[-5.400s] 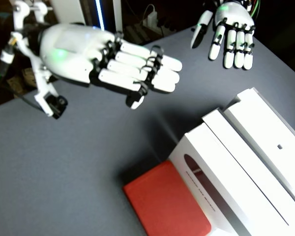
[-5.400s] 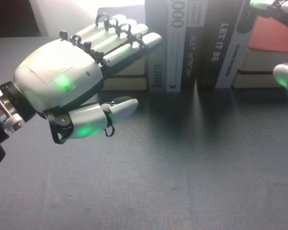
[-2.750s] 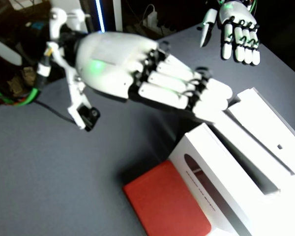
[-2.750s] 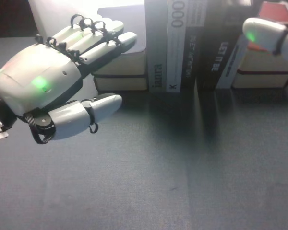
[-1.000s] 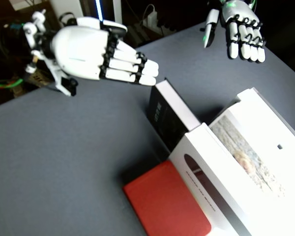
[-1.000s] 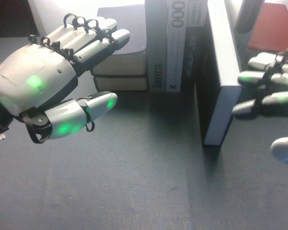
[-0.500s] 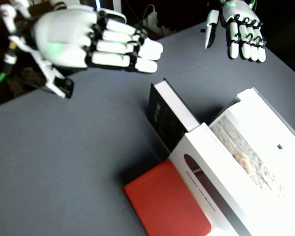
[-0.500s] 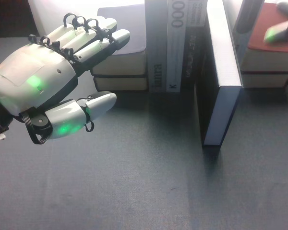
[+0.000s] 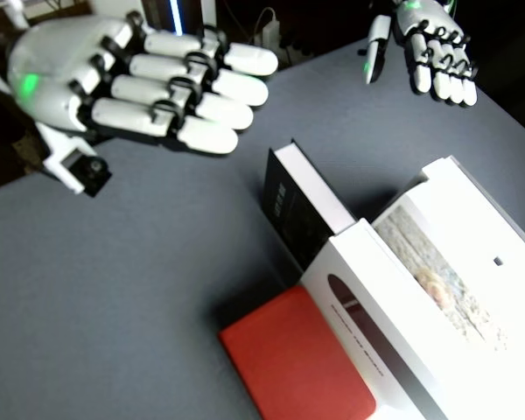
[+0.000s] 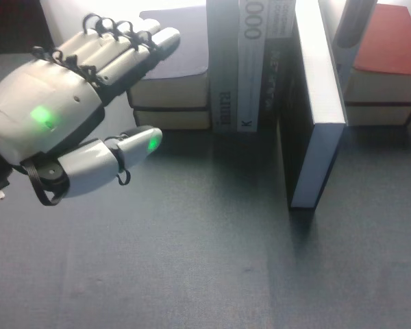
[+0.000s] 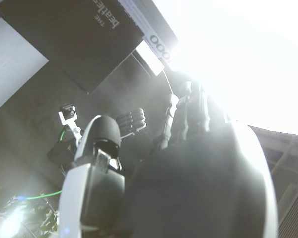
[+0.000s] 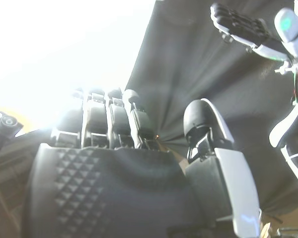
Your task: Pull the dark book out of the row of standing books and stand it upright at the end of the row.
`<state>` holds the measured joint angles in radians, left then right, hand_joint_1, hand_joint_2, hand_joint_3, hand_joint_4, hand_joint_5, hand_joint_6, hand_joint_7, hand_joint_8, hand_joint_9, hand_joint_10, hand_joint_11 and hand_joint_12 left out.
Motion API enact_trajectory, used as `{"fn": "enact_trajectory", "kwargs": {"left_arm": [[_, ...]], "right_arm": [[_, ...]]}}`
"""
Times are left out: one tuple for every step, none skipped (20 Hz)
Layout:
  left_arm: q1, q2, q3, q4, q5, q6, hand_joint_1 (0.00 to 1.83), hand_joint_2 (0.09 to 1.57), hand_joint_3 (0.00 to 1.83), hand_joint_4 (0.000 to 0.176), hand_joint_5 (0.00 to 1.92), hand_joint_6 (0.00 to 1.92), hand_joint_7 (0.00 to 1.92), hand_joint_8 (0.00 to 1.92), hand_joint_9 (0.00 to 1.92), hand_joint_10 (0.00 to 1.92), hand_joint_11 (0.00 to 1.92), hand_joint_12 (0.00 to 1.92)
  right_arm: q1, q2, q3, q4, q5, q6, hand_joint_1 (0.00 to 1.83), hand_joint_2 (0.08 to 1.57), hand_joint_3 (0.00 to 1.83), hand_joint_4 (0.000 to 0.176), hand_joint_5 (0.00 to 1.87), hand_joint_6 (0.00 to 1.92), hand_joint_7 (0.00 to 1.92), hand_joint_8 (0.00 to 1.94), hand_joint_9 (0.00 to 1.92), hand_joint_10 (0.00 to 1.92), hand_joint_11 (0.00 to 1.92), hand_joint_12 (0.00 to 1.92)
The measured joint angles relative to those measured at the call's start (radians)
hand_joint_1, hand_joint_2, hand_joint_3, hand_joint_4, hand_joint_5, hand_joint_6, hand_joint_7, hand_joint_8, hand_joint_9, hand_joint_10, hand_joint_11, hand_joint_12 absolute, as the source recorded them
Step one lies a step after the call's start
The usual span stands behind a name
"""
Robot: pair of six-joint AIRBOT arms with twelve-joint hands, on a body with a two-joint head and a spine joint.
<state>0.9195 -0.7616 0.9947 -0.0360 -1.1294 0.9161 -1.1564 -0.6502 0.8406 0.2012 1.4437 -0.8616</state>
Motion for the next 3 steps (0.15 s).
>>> {"fn": "enact_trajectory", "kwargs": {"left_arm": [[0.002, 0.004, -0.004, -0.004, -0.007, 0.002, 0.13, 1.43, 0.0, 0.093, 0.0, 0.0, 0.0, 0.0, 0.0, 0.0, 0.0, 0.0], [0.007, 0.012, -0.01, -0.008, -0.017, 0.007, 0.08, 1.43, 0.0, 0.113, 0.0, 0.0, 0.0, 0.0, 0.0, 0.0, 0.0, 0.0], [0.007, 0.016, -0.011, -0.008, -0.021, 0.015, 0.03, 1.43, 0.0, 0.122, 0.0, 0.0, 0.0, 0.0, 0.0, 0.0, 0.0, 0.0]], "right_arm": [[0.0, 0.003, -0.001, 0.003, 0.008, -0.007, 0.0, 1.39, 0.02, 0.02, 0.0, 0.0, 0.0, 0.0, 0.0, 0.0, 0.0, 0.0], [0.0, 0.015, -0.005, 0.01, 0.01, -0.021, 0.0, 1.4, 0.02, 0.017, 0.0, 0.0, 0.0, 0.0, 0.0, 0.0, 0.0, 0.0], [0.0, 0.024, -0.008, 0.016, 0.011, -0.037, 0.0, 1.4, 0.02, 0.0, 0.0, 0.0, 0.0, 0.0, 0.0, 0.0, 0.0, 0.0]]}}
